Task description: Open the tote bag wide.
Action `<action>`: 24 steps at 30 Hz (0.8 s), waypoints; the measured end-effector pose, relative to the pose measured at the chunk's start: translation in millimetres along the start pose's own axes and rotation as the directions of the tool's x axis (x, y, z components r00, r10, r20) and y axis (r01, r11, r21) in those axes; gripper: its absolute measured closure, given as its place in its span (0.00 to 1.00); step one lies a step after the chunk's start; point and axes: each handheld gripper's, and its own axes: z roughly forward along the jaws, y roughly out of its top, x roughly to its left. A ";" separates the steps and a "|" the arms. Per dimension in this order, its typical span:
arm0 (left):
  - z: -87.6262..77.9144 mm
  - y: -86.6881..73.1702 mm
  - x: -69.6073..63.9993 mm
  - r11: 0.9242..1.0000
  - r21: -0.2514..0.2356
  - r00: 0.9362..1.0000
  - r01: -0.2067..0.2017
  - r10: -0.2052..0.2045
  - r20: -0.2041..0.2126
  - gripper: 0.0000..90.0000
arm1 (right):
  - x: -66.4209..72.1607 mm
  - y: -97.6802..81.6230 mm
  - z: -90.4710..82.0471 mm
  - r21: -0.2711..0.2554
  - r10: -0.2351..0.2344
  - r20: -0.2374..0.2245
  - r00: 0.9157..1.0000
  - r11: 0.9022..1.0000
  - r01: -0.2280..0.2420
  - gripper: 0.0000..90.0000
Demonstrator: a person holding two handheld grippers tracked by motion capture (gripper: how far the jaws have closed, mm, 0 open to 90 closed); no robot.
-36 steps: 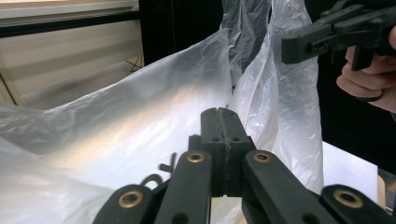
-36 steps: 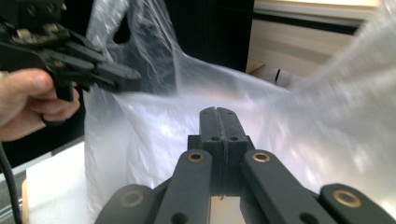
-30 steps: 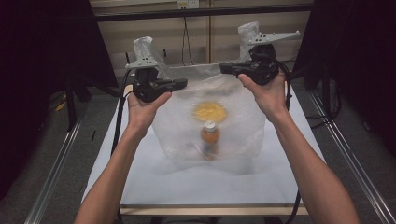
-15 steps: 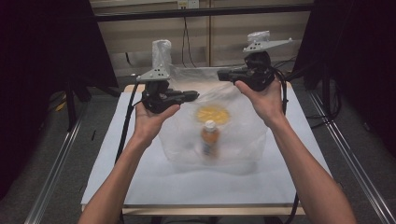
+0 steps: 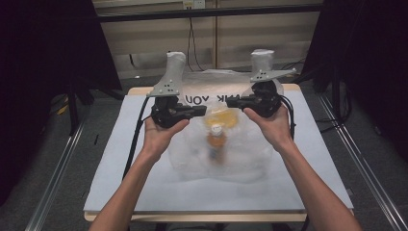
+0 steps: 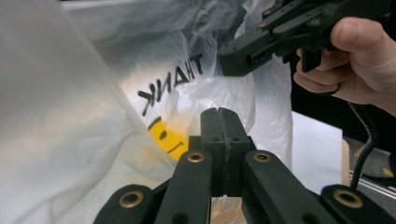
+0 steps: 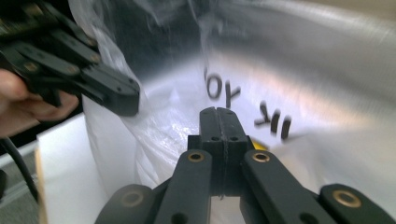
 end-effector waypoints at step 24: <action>16.4 -36.8 3.9 0.998 0.050 0.999 0.049 -0.049 -0.001 1.00 | 6.1 -47.1 17.6 0.072 0.043 -0.057 0.997 0.997 -0.039 1.00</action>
